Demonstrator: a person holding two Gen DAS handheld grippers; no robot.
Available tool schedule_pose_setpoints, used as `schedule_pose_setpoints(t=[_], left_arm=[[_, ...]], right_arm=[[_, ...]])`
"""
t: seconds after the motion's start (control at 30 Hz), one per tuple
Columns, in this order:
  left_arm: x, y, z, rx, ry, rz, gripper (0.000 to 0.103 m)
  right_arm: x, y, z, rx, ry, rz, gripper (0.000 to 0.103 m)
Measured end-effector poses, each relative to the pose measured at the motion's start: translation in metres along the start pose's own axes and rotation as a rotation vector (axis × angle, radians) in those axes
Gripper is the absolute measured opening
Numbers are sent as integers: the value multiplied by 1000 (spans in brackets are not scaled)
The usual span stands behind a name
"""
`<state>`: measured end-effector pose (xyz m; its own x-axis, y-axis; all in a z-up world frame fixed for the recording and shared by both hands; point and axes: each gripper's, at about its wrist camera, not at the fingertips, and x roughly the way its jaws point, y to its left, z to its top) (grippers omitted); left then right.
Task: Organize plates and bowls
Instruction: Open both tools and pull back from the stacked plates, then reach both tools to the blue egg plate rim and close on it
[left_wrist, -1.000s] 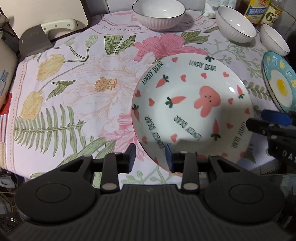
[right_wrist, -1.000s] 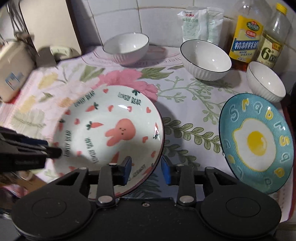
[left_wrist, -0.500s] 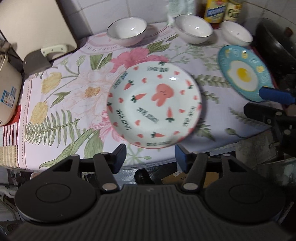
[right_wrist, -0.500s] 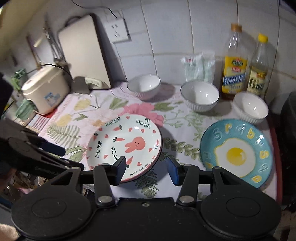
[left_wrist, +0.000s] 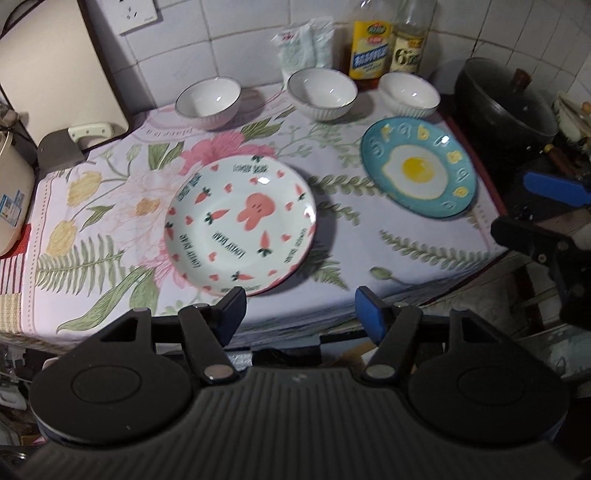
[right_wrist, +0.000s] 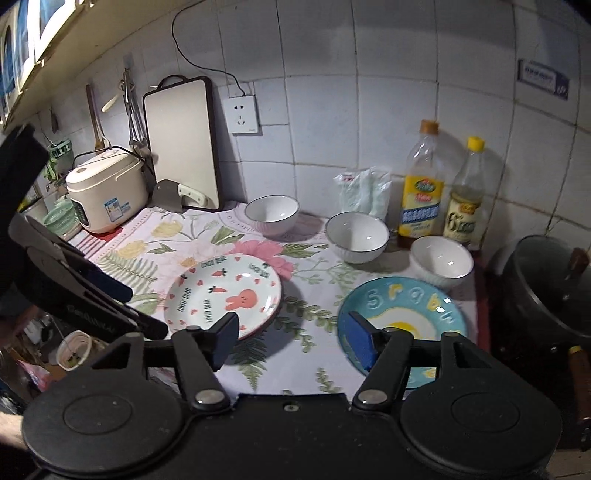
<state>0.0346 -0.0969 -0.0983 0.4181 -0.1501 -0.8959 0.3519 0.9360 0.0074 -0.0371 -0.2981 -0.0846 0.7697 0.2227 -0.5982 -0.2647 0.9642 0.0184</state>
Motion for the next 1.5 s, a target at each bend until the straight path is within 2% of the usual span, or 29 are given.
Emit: schedule_pose_setpoints(t=[0.13, 0.2, 0.37, 0.47, 0.63, 0.73, 0.87, 1.03, 1.27, 1.5], left_arm=[[-6, -8, 0, -21, -72, -13, 66], [-8, -12, 0, -27, -120, -17, 75], [-2, -27, 4, -10, -207, -48, 78], [10, -38, 8, -15, -253, -66, 85], [34, -56, 17, -63, -327, -115, 85], [54, -66, 23, -99, -345, -134, 85], [80, -78, 29, -145, -348, -119, 85], [109, -86, 35, -152, -336, -96, 85], [150, -90, 39, -220, -326, -60, 84], [186, -100, 46, -225, -290, -46, 83]], right_arm=[[-9, -10, -9, 20, -43, -40, 70], [-12, -14, -15, 33, -78, -54, 70], [-14, -25, -33, 56, -150, -113, 70], [-10, -38, -42, 104, -160, -138, 70], [4, -67, -56, 174, -152, -151, 70], [21, -87, -67, 199, -140, -153, 70], [42, -111, -79, 283, -135, -183, 70], [68, -134, -84, 357, -126, -176, 70], [102, -155, -92, 378, -106, -164, 70], [134, -169, -99, 351, -52, -173, 70]])
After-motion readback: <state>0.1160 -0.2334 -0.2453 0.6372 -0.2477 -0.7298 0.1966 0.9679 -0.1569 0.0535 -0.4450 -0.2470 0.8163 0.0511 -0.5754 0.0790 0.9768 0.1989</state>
